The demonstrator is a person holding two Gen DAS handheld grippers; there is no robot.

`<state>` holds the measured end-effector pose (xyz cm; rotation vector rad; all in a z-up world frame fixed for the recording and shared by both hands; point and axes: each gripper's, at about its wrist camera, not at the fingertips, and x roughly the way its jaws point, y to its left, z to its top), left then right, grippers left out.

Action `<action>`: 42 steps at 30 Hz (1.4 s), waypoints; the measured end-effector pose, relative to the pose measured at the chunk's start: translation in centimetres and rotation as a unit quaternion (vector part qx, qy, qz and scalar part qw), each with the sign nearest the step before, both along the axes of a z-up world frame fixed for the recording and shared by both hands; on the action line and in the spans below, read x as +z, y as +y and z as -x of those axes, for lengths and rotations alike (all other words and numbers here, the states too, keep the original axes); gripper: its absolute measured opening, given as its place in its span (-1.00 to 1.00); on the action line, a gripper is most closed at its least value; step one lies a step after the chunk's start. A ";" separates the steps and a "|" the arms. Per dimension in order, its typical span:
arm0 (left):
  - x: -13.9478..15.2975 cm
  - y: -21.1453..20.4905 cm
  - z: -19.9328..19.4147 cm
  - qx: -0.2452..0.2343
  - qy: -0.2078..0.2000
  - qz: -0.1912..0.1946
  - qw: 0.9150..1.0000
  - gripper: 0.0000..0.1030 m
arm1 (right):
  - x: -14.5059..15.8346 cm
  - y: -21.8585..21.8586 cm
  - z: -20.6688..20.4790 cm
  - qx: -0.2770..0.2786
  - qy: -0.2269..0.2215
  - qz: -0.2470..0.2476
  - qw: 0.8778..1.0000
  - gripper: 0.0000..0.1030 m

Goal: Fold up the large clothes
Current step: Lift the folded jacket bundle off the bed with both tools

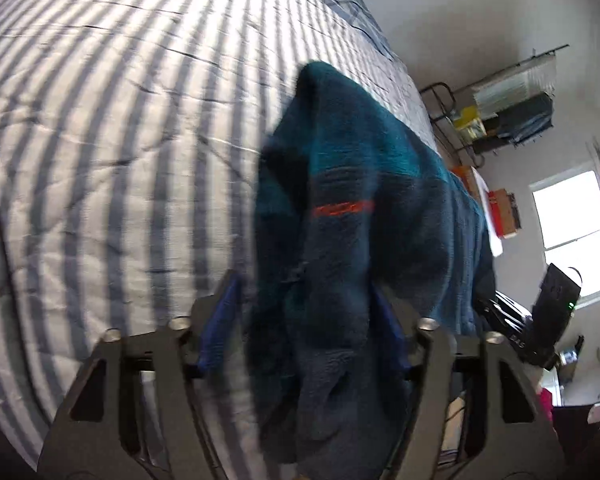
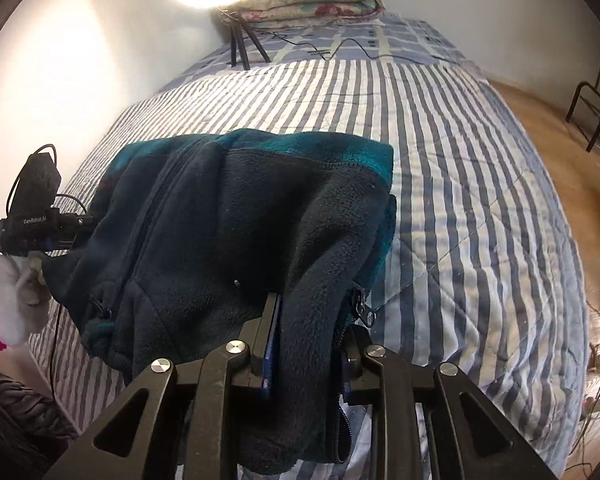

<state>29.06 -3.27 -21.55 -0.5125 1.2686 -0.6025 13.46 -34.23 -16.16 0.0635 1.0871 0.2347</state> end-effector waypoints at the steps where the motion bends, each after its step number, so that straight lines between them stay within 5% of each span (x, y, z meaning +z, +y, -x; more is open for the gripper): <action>1: 0.1 -0.5 0.0 -0.005 -0.004 -0.004 1.000 -0.14 | -0.2 -0.1 -0.1 -0.002 0.003 -0.007 1.000 -0.53; 6: 3.3 -2.6 1.0 -0.031 -0.073 -0.067 0.995 -0.56 | 0.1 0.2 0.1 -0.005 -0.004 0.001 1.000 -0.62; 10: 6.6 -3.8 2.9 -0.050 -0.128 -0.084 0.987 -0.59 | 2.3 2.1 1.0 0.015 -0.045 0.057 0.997 -0.72; 24: 10.3 -6.3 4.0 -0.060 -0.196 -0.103 0.973 -0.61 | 5.3 1.7 1.3 -0.011 -0.086 0.103 0.991 -0.75; 33: 11.9 -9.2 0.1 -0.057 -0.225 -0.098 0.968 -0.61 | 7.8 0.6 -1.2 -0.015 -0.125 0.154 0.980 -0.76; 42: 12.3 -14.9 -8.0 -0.057 -0.257 -0.085 0.961 -0.61 | 9.3 -3.3 -8.5 -0.025 -0.148 0.196 0.969 -0.76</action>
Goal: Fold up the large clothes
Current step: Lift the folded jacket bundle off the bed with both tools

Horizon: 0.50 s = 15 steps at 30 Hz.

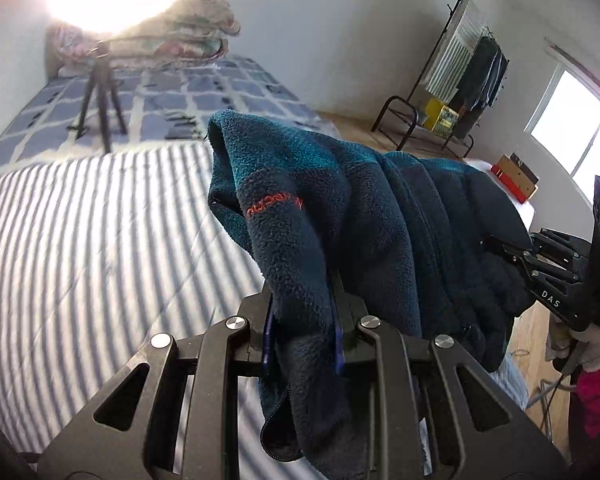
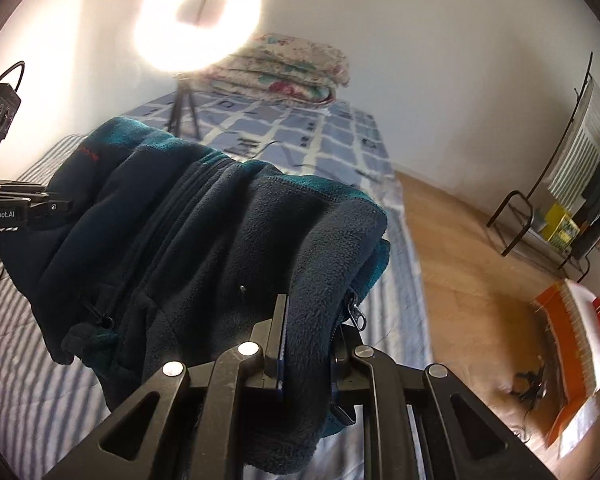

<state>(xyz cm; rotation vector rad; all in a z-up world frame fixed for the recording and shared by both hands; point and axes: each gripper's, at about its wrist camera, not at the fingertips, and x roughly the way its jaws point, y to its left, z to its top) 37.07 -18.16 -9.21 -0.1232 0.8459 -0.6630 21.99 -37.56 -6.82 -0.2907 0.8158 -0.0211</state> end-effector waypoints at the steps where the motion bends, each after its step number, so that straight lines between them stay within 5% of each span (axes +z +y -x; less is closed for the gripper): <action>1: -0.1 -0.7 -1.0 -0.002 -0.001 0.003 1.000 -0.61 | 0.0 -0.4 -0.9 -0.002 -0.001 0.005 1.000 -0.76; 15: -2.9 -11.3 -16.0 0.002 -0.022 0.022 1.000 -0.61 | -1.8 -9.2 -16.6 -0.038 -0.002 0.047 0.998 -0.76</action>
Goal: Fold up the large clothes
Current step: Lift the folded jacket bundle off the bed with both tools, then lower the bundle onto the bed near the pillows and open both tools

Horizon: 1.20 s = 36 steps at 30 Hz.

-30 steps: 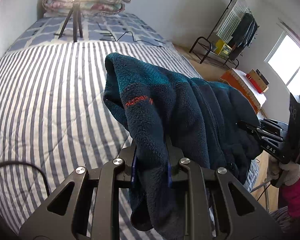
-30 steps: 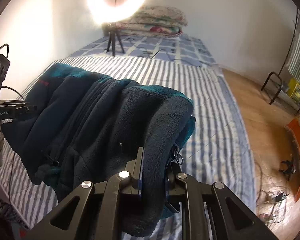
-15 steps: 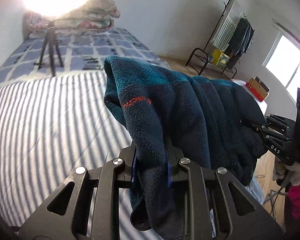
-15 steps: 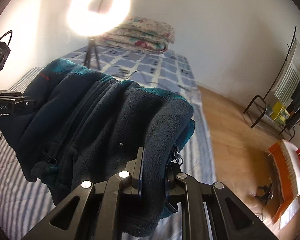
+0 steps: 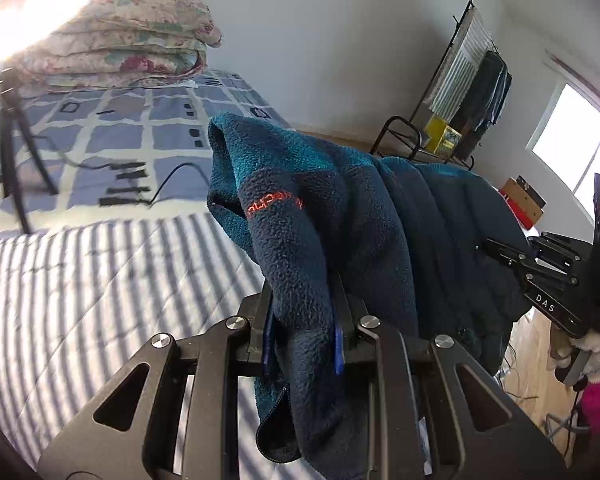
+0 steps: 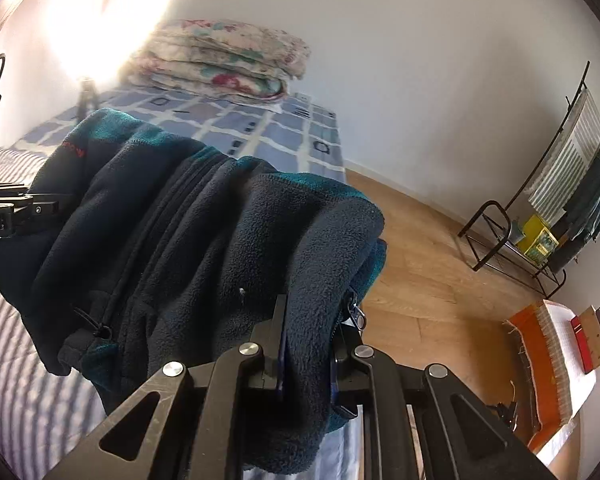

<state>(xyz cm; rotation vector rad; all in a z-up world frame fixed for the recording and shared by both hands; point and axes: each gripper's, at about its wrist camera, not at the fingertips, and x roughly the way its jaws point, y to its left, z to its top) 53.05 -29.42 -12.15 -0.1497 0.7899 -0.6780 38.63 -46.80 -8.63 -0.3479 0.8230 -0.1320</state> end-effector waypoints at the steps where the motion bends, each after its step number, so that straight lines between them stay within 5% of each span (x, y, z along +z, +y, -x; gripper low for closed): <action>1: -0.3 -0.9 -0.9 0.000 -0.001 0.000 1.000 -0.61 | -0.3 -0.8 -1.1 -0.002 0.001 0.000 1.000 -0.76; 16: -7.2 -4.7 -7.3 0.031 0.041 -0.023 0.998 -0.60 | -7.5 -7.5 -10.2 -0.014 0.017 -0.026 0.999 -0.75; 19: -8.6 -3.8 -7.8 0.044 0.057 -0.024 0.997 -0.48 | -8.2 -9.7 -10.9 -0.041 0.021 -0.076 0.996 -0.63; 21: -9.0 -3.6 -7.8 0.050 0.061 -0.024 0.997 -0.31 | -8.7 -11.0 -11.1 -0.060 0.029 -0.103 0.992 -0.36; 26: -8.1 -3.1 -6.5 0.055 0.047 -0.042 0.997 -0.17 | -9.1 -11.5 -10.1 -0.095 0.025 -0.082 0.992 -0.06; 36: -4.2 -1.7 -1.2 0.038 -0.005 -0.056 0.998 -0.17 | -6.2 -9.0 -6.5 -0.106 -0.007 -0.072 0.992 -0.05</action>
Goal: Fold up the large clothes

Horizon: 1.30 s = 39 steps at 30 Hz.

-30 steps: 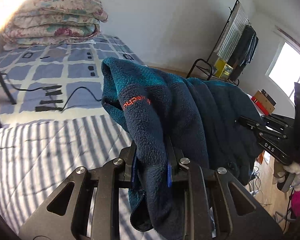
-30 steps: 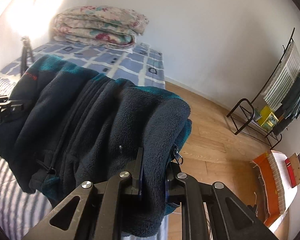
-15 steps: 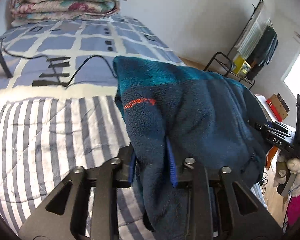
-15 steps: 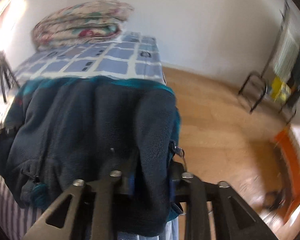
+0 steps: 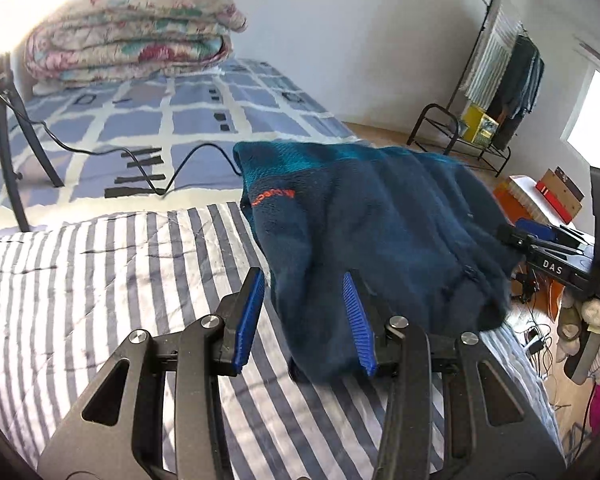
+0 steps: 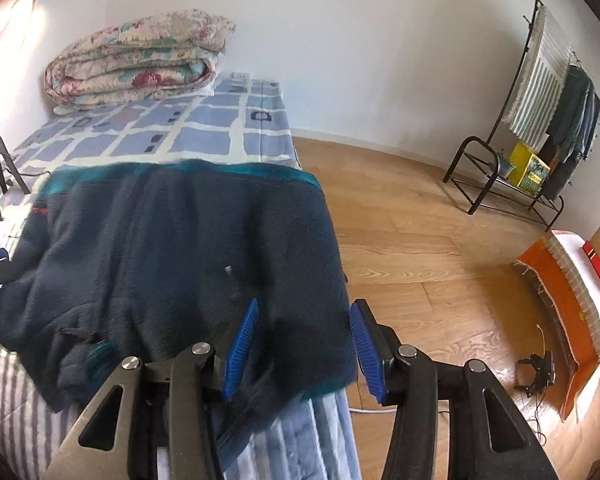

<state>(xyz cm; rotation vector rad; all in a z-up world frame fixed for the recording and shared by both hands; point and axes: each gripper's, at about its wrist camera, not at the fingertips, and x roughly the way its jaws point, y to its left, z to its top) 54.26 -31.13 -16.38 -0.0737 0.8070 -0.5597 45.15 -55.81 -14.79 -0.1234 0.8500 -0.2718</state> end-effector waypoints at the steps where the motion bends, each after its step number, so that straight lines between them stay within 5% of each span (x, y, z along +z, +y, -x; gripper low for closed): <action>1: 0.5 0.1 0.8 -0.004 -0.006 -0.001 1.000 -0.17 | 0.4 0.3 0.5 0.000 -0.004 -0.002 1.000 -0.05; 9: 4.5 2.0 6.3 -0.026 -0.041 -0.002 0.999 -0.17 | 4.3 3.8 5.0 0.005 -0.035 -0.008 0.999 -0.05; 25: 19.5 9.5 23.6 -0.029 -0.125 0.013 0.992 -0.17 | 17.4 13.3 18.8 0.056 -0.107 -0.028 0.992 0.02; 31: 22.0 12.7 31.3 -0.026 -0.152 0.005 0.988 -0.17 | 20.8 16.9 26.4 0.073 -0.133 -0.050 0.987 0.20; 39: 21.1 15.9 39.4 -0.019 -0.141 -0.011 0.990 -0.17 | 20.4 21.2 35.0 0.071 -0.140 -0.035 0.987 0.34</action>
